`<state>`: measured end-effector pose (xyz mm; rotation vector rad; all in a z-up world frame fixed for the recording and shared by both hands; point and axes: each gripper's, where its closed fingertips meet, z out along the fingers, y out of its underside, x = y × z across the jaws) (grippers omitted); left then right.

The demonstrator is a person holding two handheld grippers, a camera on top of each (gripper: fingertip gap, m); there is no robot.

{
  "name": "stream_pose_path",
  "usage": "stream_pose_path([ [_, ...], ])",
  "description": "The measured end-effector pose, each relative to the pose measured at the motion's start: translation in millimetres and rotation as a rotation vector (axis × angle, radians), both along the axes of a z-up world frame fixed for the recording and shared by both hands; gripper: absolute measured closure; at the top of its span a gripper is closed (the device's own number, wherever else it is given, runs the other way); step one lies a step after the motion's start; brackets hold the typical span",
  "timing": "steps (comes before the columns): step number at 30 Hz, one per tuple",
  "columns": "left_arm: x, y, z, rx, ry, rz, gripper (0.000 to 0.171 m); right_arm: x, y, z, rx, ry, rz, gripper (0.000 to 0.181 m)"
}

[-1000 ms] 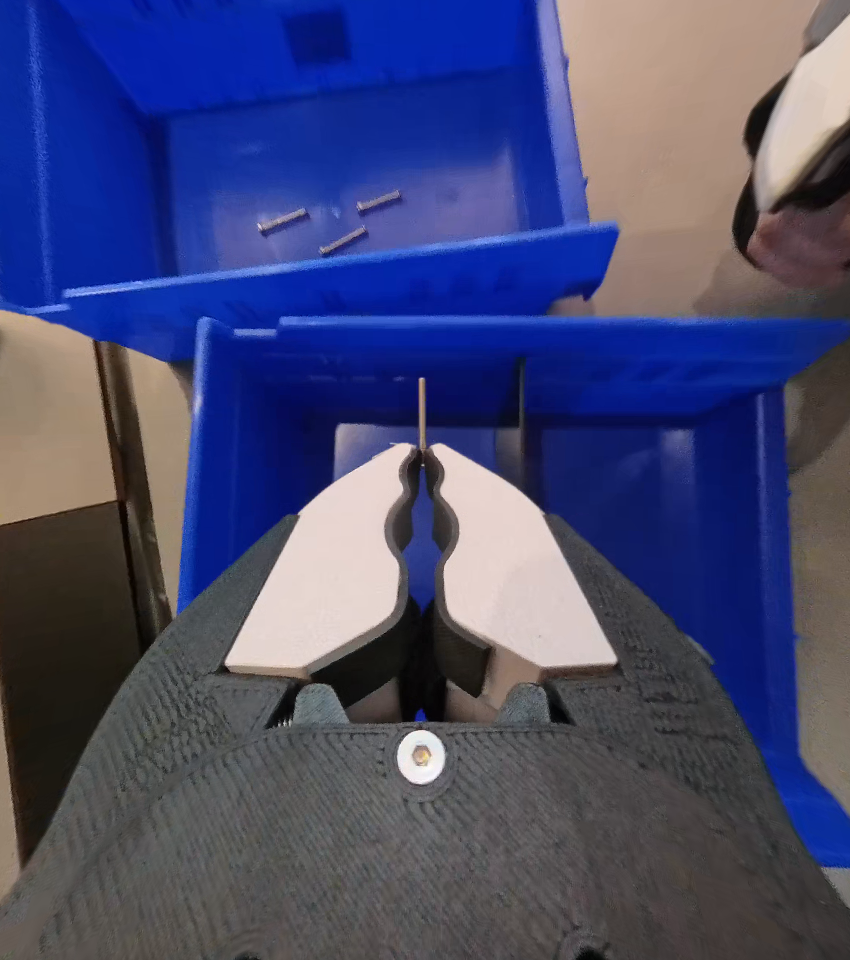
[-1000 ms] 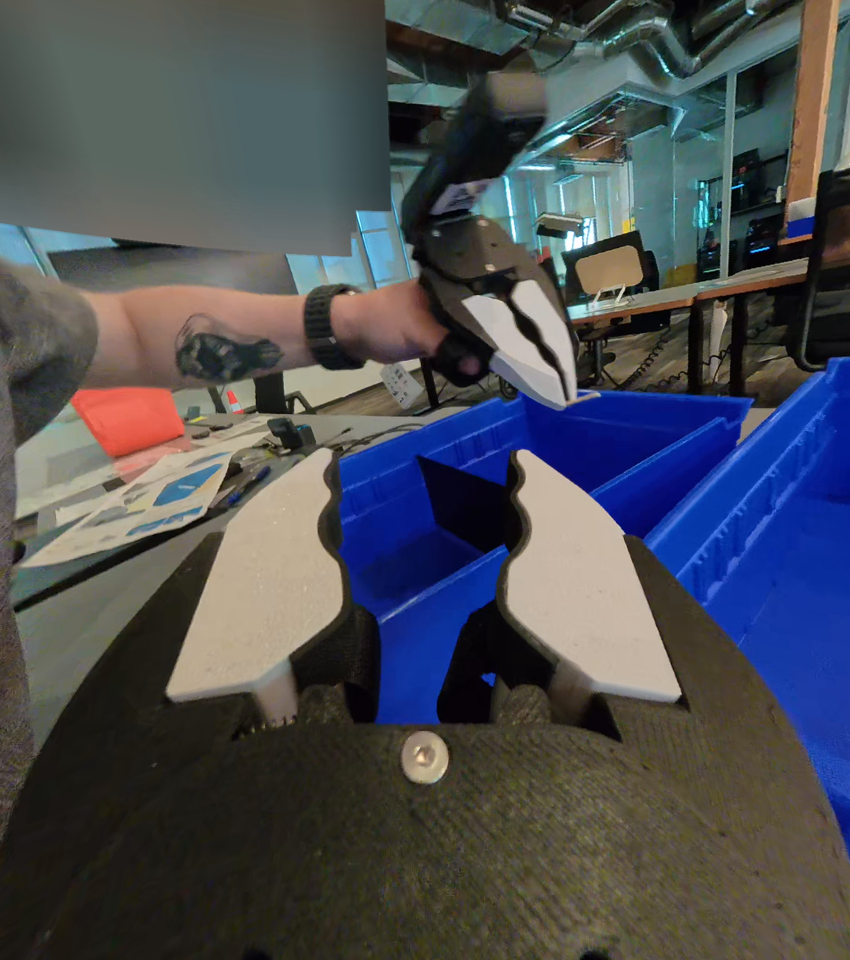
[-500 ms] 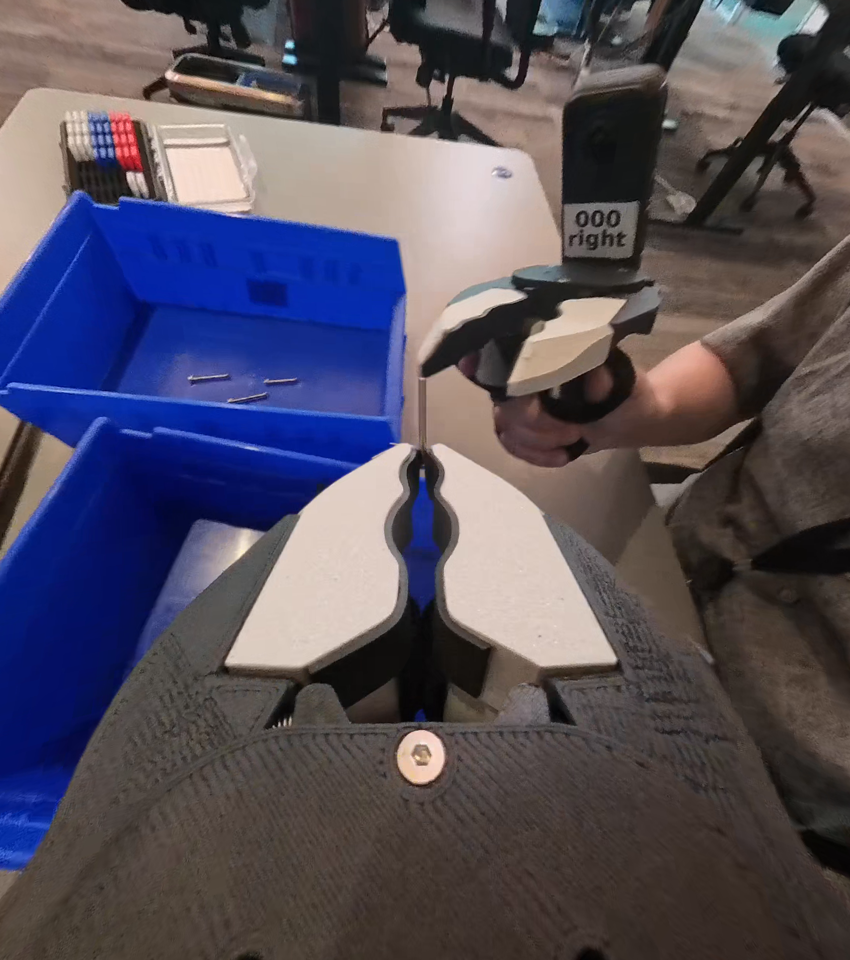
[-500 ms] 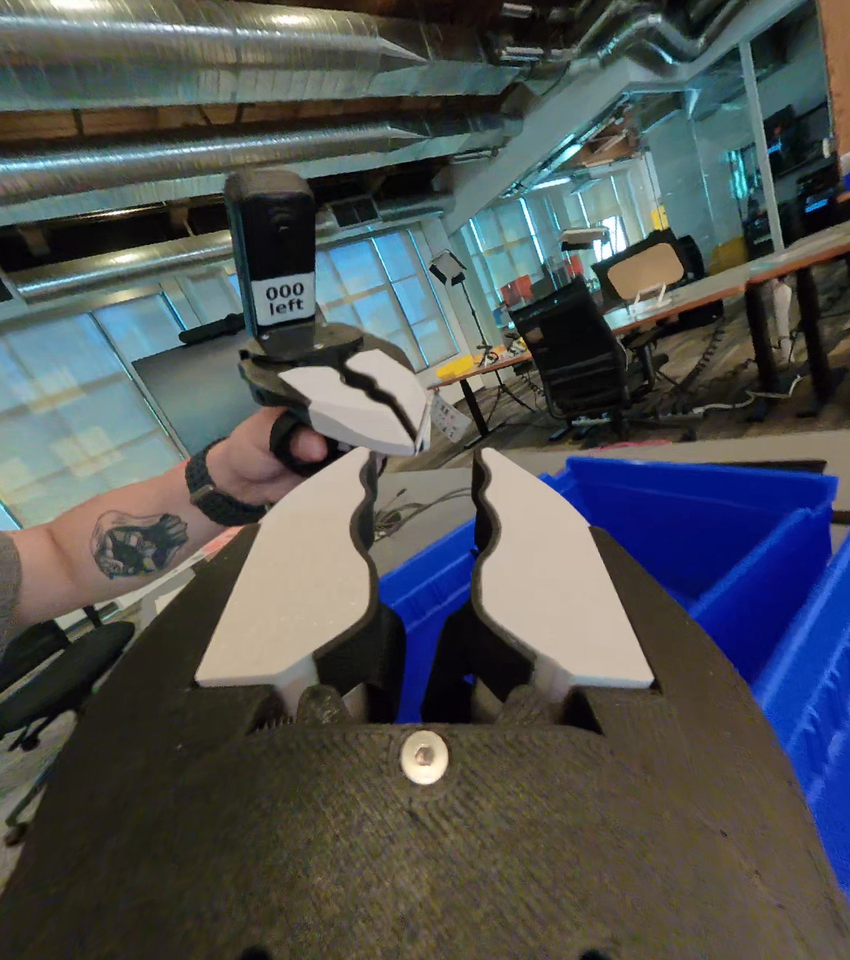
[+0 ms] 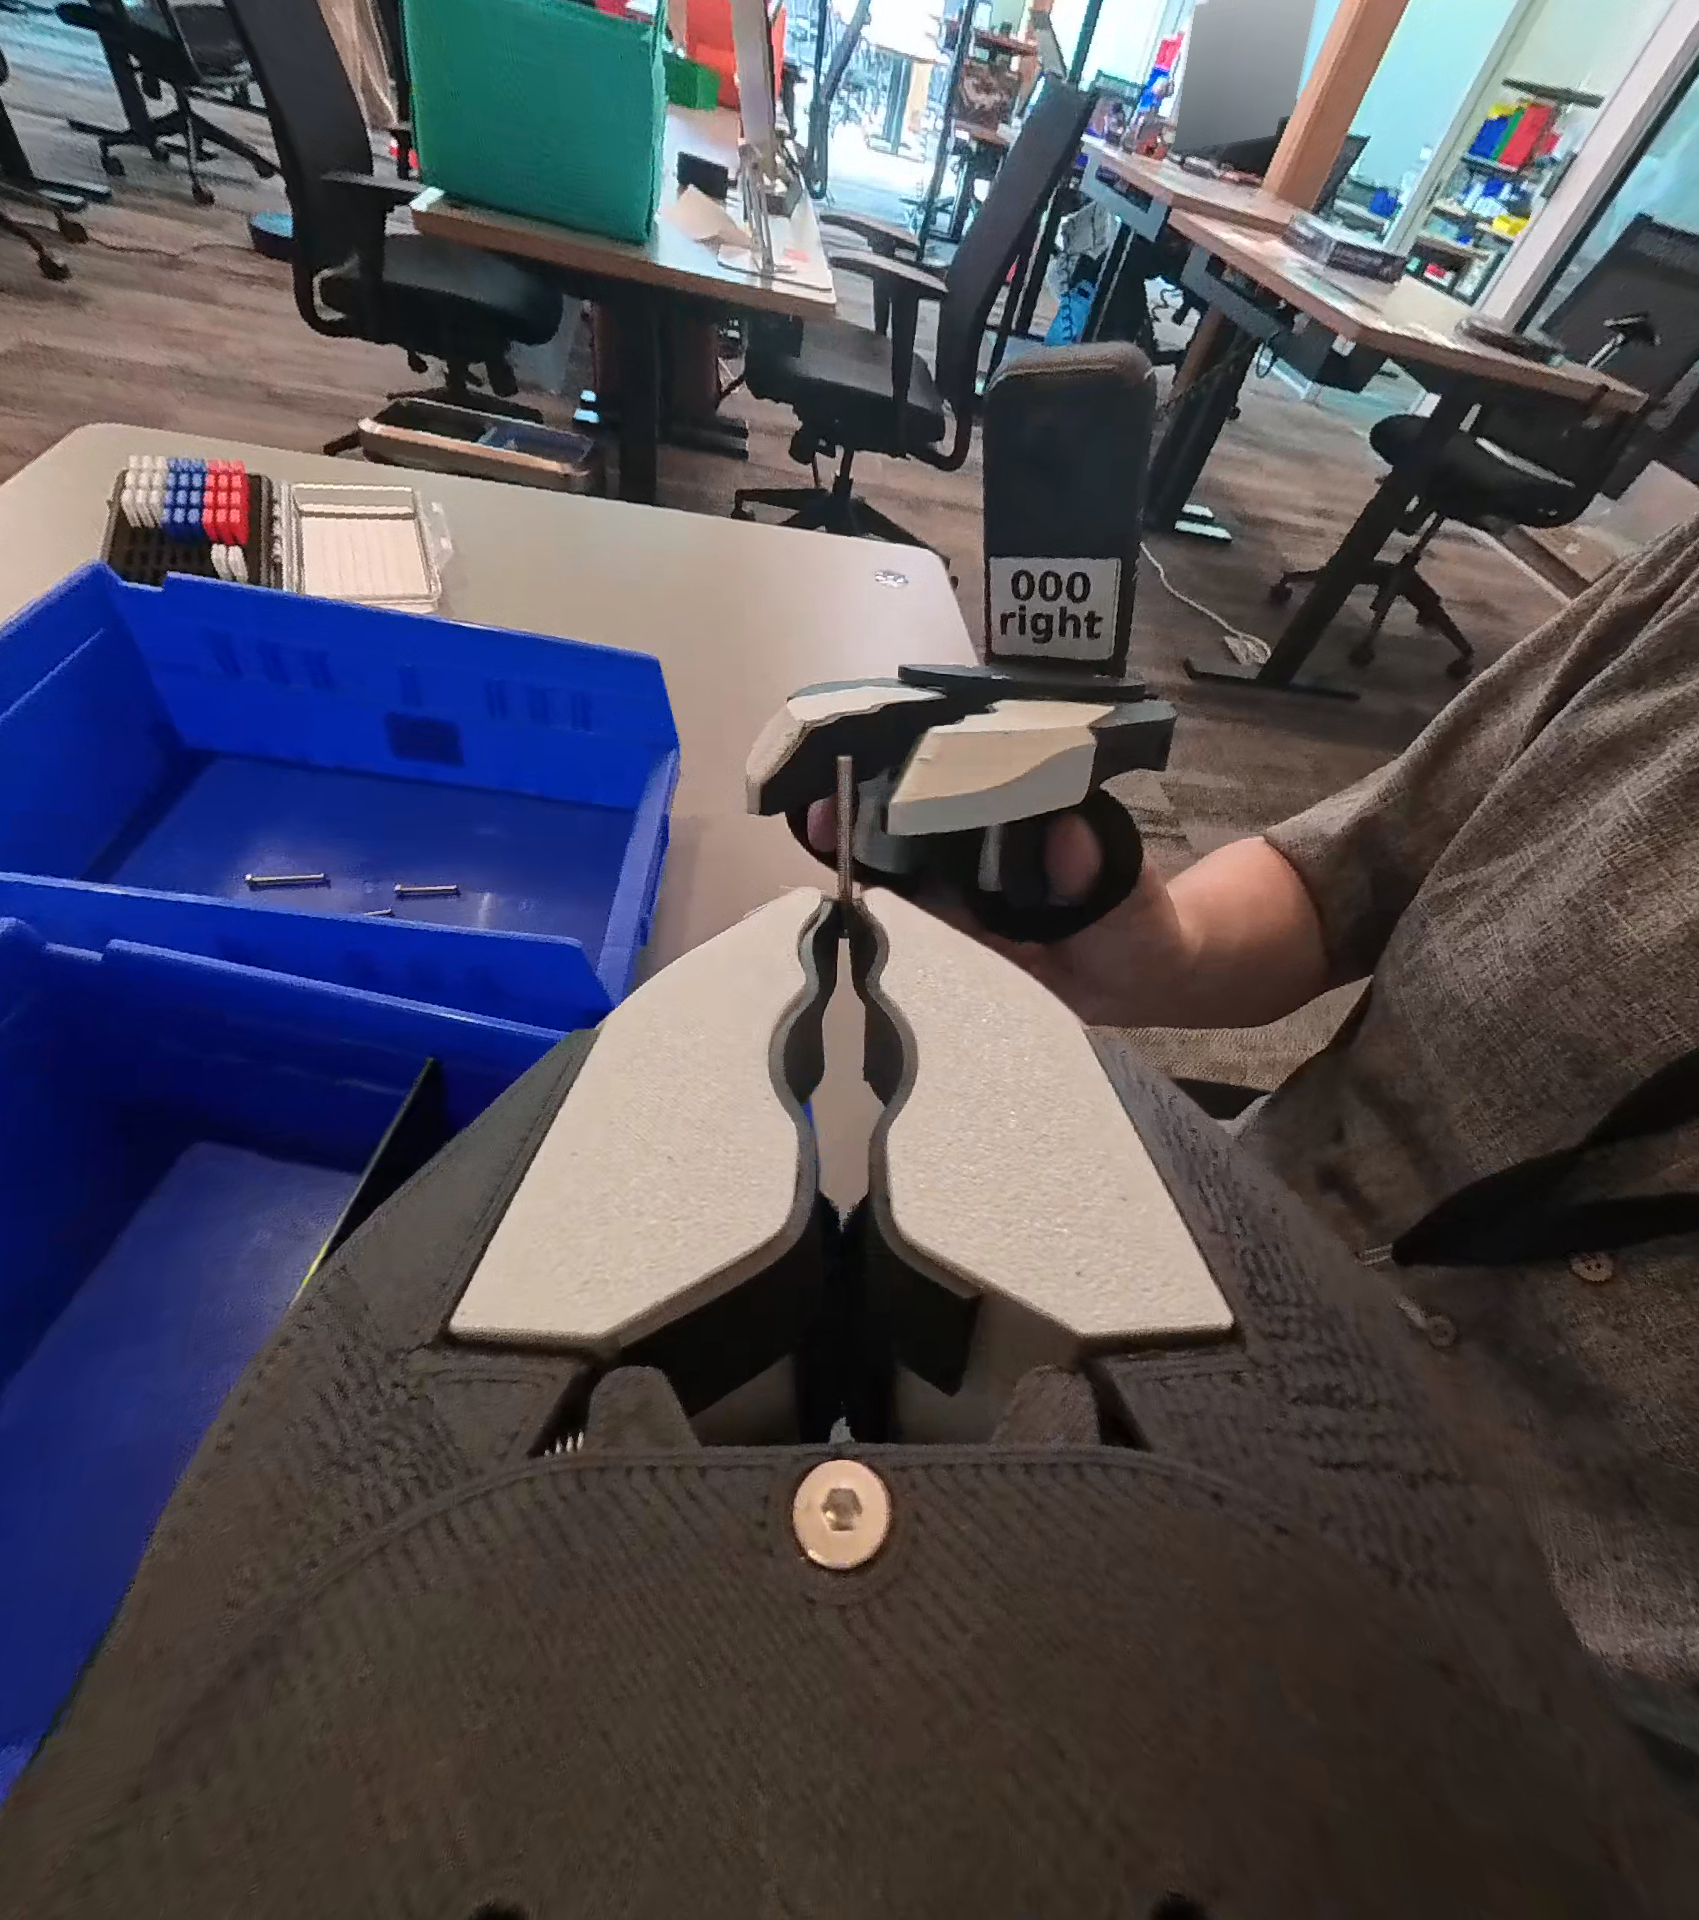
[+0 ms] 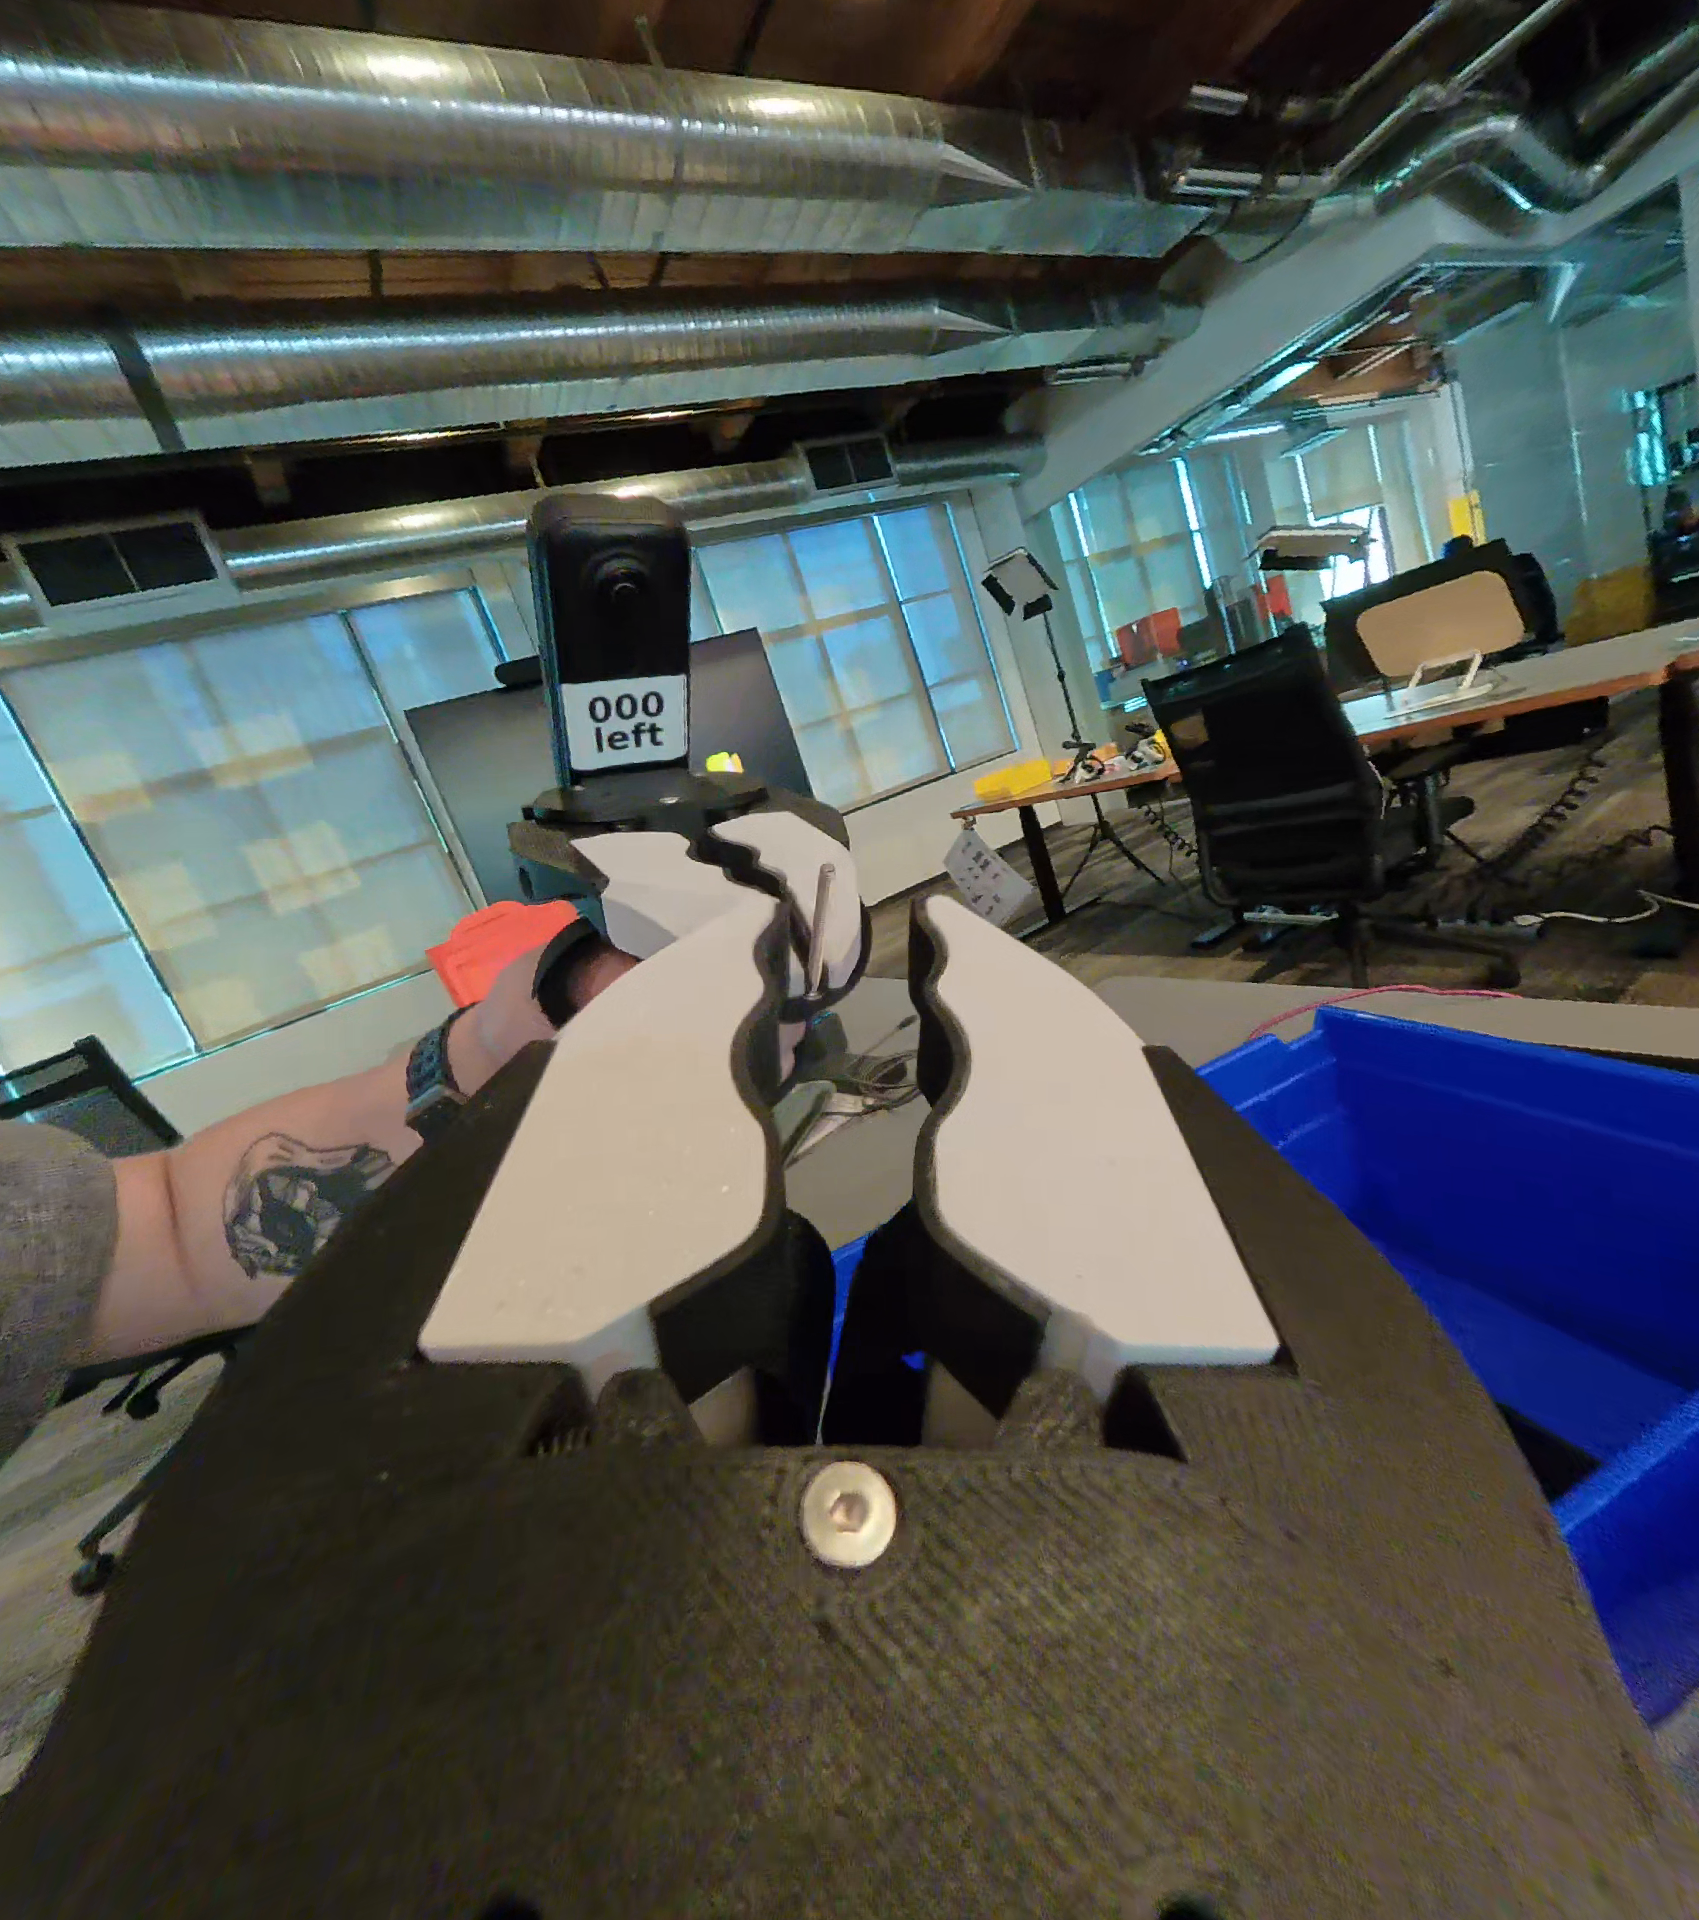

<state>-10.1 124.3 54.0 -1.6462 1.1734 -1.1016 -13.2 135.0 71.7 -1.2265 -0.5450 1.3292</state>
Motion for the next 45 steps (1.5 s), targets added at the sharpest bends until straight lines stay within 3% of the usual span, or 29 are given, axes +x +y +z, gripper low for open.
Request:
stream_pose_path([
  [6, 0.5, -12.6, 3.3, 0.008, -0.016, -0.007, 0.169, -6.3, -10.3, 3.8, -0.005, 0.007, 0.037, 0.162],
  [12, 0.4, -17.3, 6.2, 0.007, -0.053, 0.003, 0.170, -9.7, -21.2, 8.3, 0.010, 0.019, 0.078, 0.179],
  [22, 0.5, -24.4, 15.8, -0.036, -0.215, 0.039, 0.169, -11.5, -29.4, 16.1, 0.056, -0.043, 0.091, 0.179],
  [25, -0.2, -27.1, 17.2, -0.022, -0.266, 0.066, 0.153, -12.1, -31.7, 18.6, 0.060, -0.059, 0.104, 0.179],
  [30, -5.5, -29.5, 10.8, 0.069, -0.255, 0.164, 0.139, -12.2, -35.6, 18.9, 0.054, -0.101, 0.143, 0.179],
  [34, -6.3, -39.3, 9.0, 0.034, -0.332, 0.173, 0.154, -16.3, -39.5, 17.0, 0.020, -0.154, 0.229, 0.179],
  [38, -8.8, -37.2, -2.2, -0.002, -0.330, 0.239, 0.144, -17.0, -43.3, 9.4, -0.018, -0.200, 0.294, 0.179],
  [45, -3.6, -46.3, -15.0, 0.001, -0.283, 0.260, 0.145, -20.9, -57.5, -7.1, -0.093, -0.241, 0.408, 0.179],
])
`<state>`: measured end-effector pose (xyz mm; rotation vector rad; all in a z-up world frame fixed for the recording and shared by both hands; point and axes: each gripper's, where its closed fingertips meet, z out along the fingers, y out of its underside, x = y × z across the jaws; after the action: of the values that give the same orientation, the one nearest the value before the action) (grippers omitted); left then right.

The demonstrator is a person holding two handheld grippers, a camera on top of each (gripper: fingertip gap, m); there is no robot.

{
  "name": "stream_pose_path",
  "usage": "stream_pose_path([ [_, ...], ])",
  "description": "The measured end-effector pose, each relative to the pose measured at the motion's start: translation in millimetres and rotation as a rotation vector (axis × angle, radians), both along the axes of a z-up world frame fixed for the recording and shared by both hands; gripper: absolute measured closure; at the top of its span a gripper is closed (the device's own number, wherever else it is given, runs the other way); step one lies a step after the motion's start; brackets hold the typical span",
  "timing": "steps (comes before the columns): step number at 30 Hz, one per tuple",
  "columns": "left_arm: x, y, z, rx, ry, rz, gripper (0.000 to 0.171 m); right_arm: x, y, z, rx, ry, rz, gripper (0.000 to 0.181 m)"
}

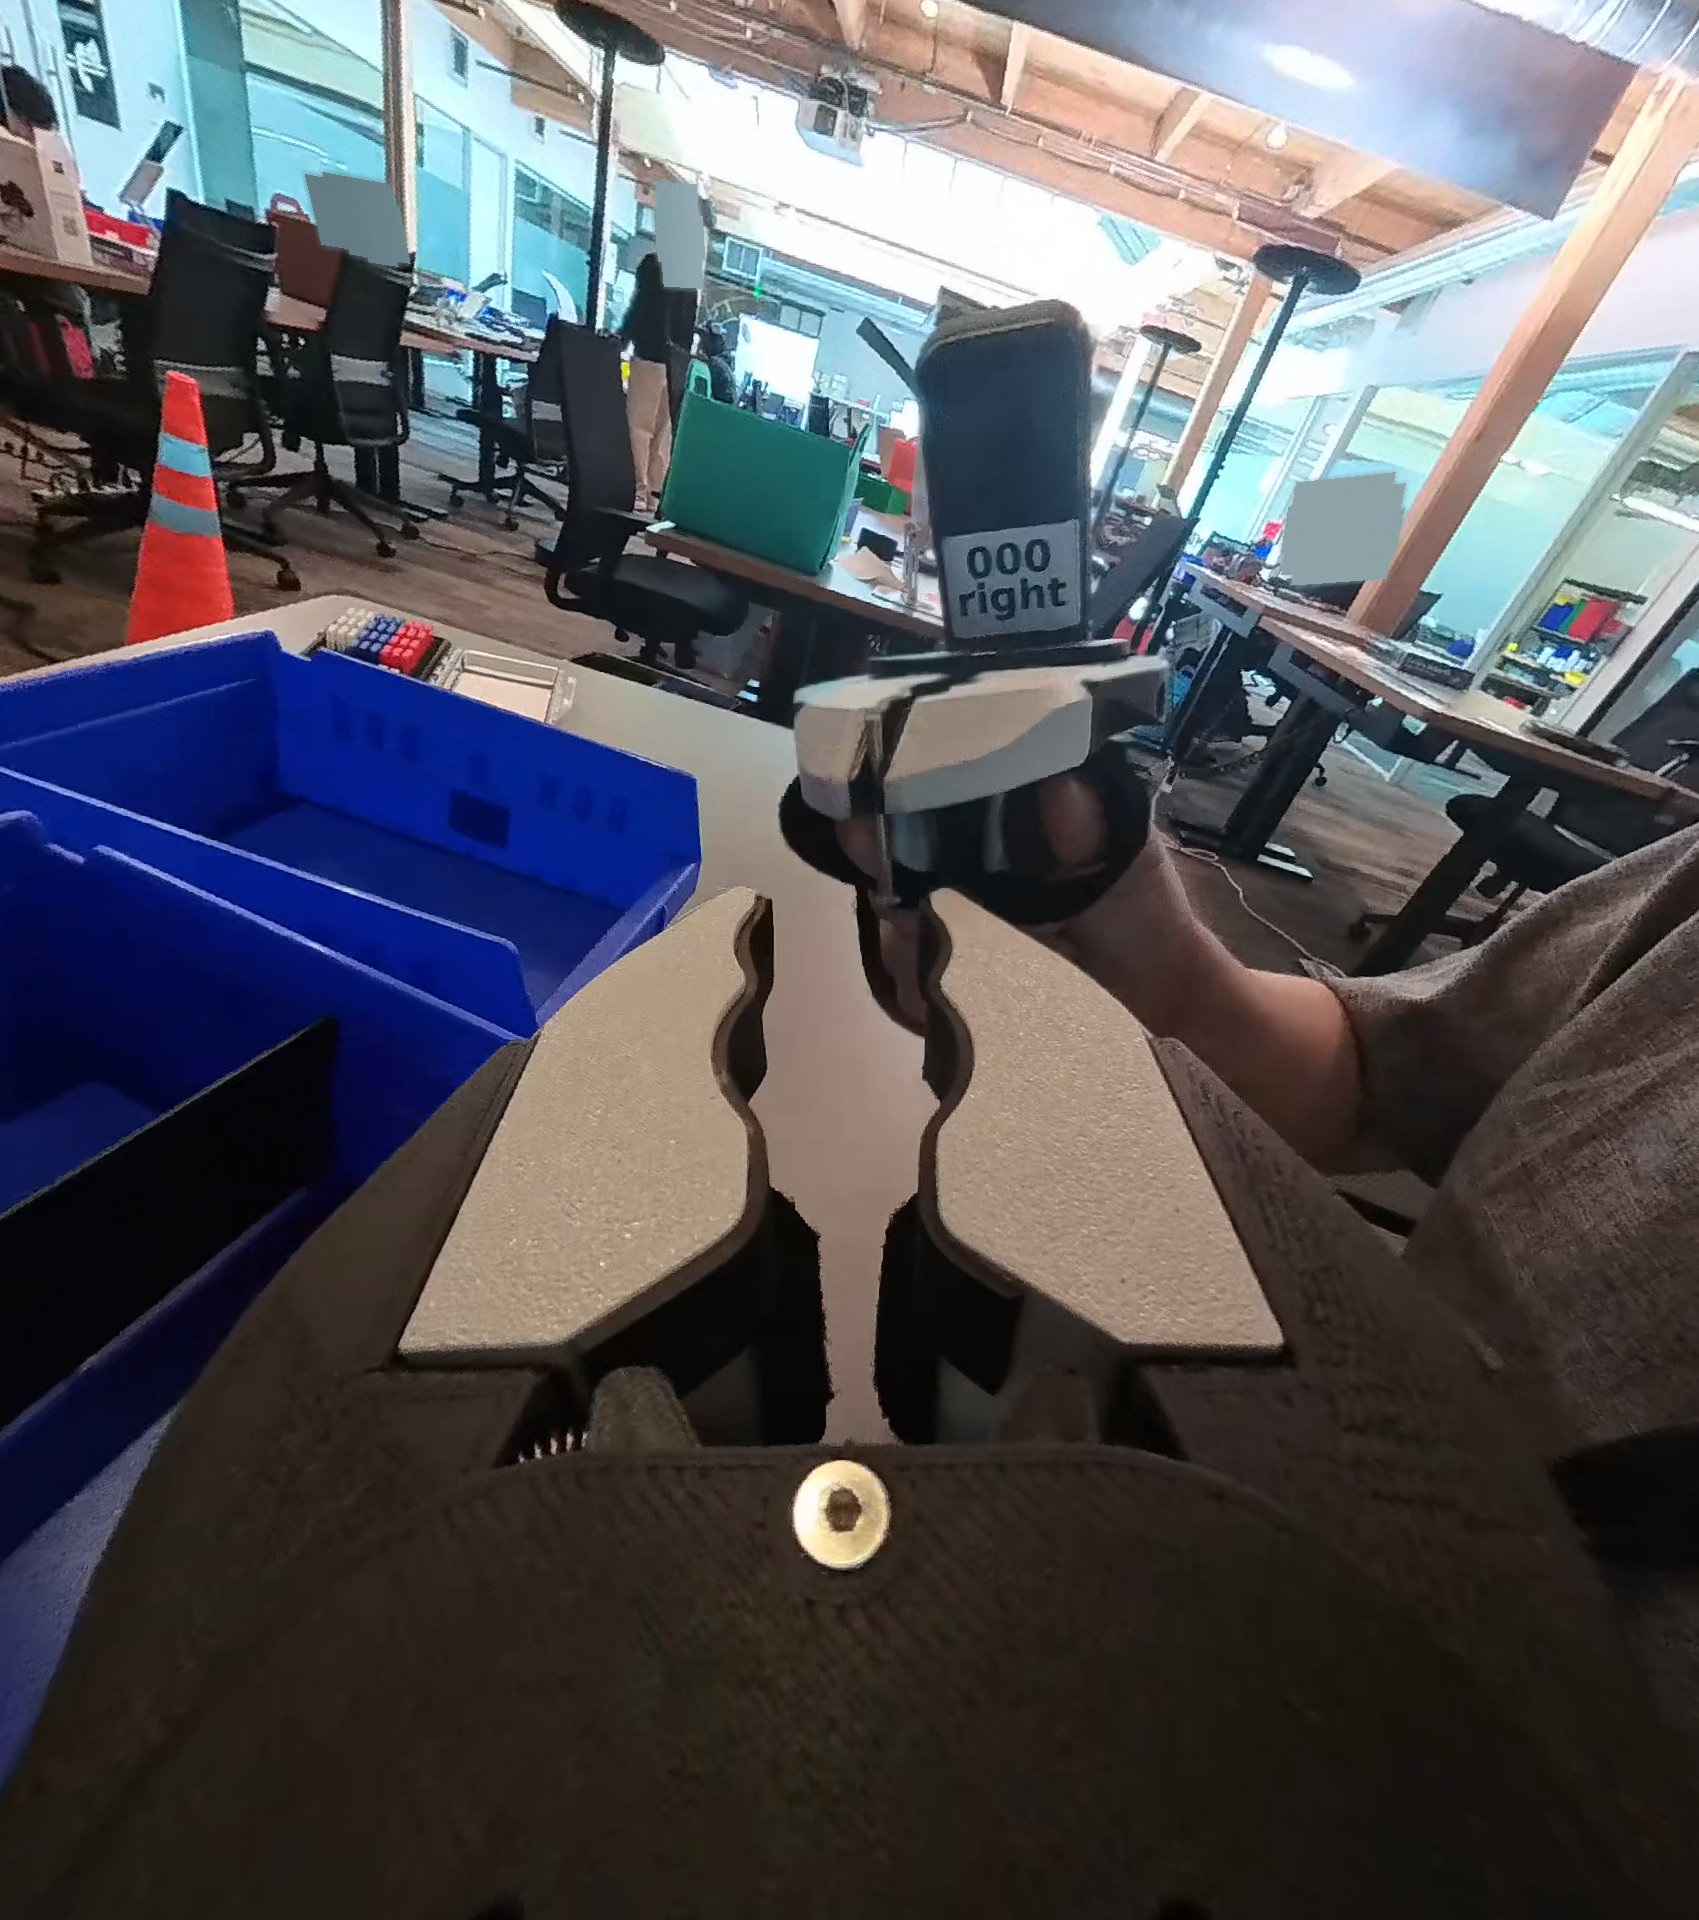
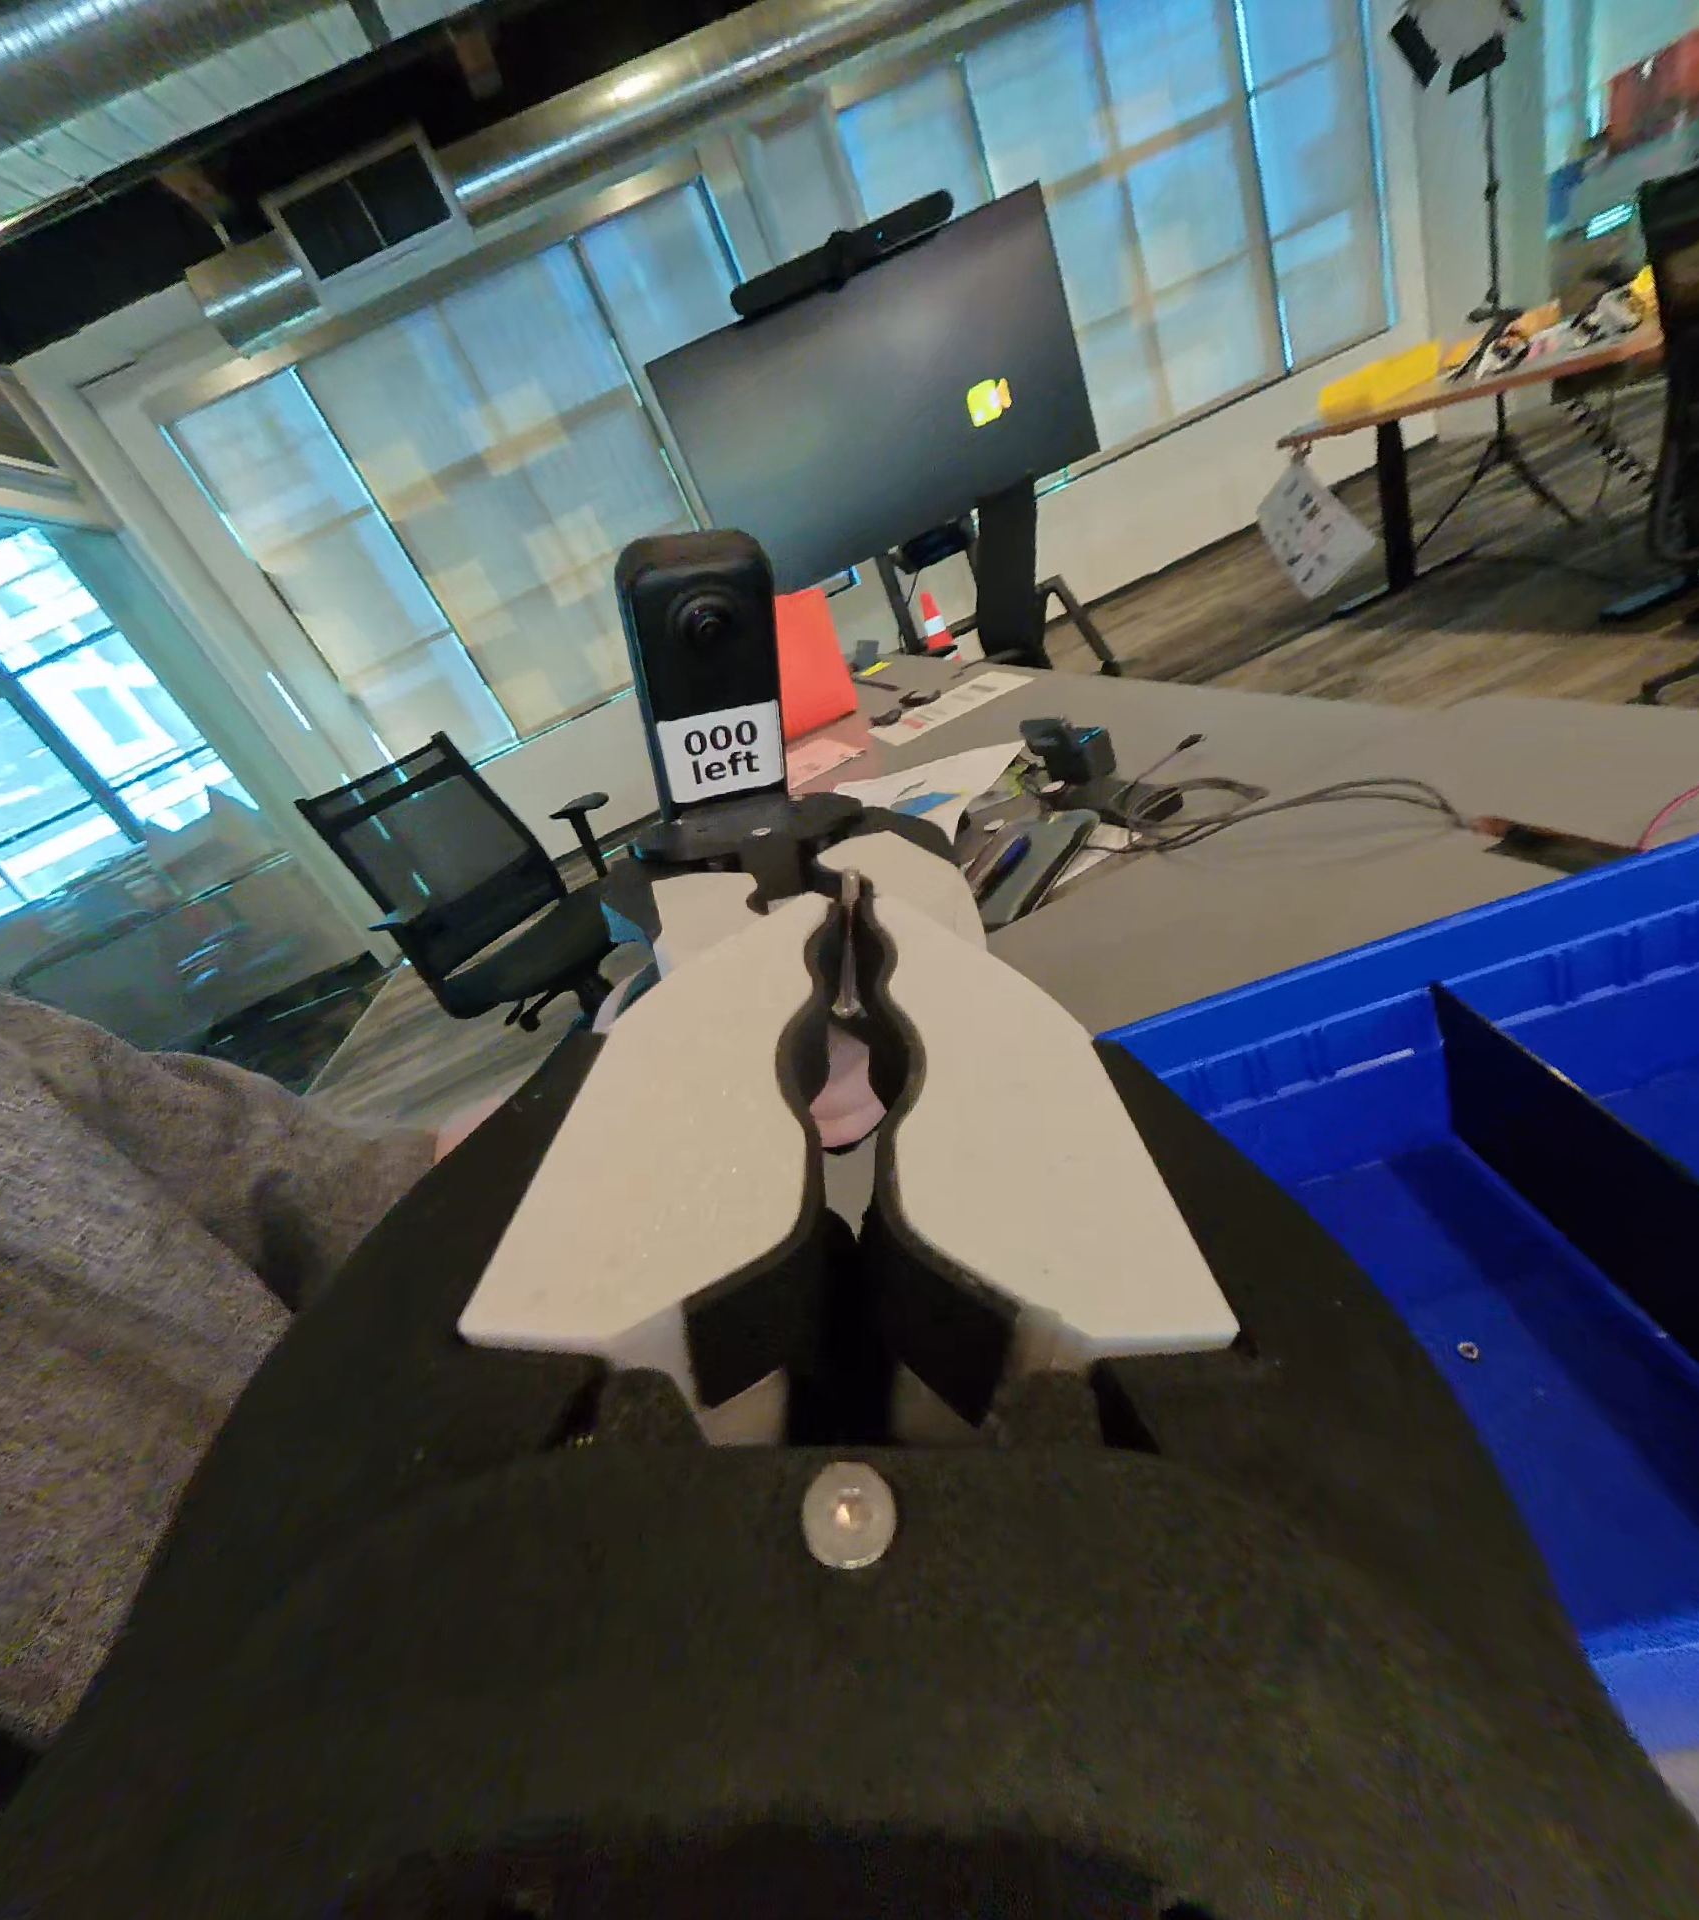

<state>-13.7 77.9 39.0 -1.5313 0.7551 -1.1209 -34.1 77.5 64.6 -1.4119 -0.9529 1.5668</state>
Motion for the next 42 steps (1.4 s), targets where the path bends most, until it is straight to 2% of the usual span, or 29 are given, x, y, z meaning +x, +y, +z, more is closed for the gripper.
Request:
stream_pose_path([
  [7, 6.8, -11.9, -5.6, -0.002, -0.022, -0.004, 0.148, 2.1, -12.2, -3.9, -0.001, -0.018, 0.027, 0.179],
  [17, 8.1, -23.4, -2.7, 0.001, -0.028, -0.039, 0.166, -0.4, -19.8, -4.1, 0.014, -0.038, 0.028, 0.179],
  [24, 6.0, -25.0, -4.3, -0.019, -0.038, -0.045, 0.167, -2.4, -21.4, -5.6, 0.033, -0.052, 0.027, 0.179],
  [26, 4.5, -23.2, -9.1, 0.009, -0.042, -0.022, 0.167, -3.5, -22.0, -9.2, 0.082, -0.065, 0.019, 0.179],
  [30, 2.5, -24.4, -14.2, -0.073, -0.096, -0.047, 0.168, -5.8, -19.9, -16.6, -0.019, -0.039, 0.036, 0.179],
  [36, -0.5, -27.7, -9.6, -0.043, -0.042, -0.037, 0.168, -9.5, -23.0, -12.0, -0.013, -0.048, 0.062, 0.179],
  [42, -6.9, -28.3, -6.7, -0.035, -0.066, -0.026, 0.168, -16.0, -23.0, -9.7, -0.017, -0.016, 0.075, 0.179],
])
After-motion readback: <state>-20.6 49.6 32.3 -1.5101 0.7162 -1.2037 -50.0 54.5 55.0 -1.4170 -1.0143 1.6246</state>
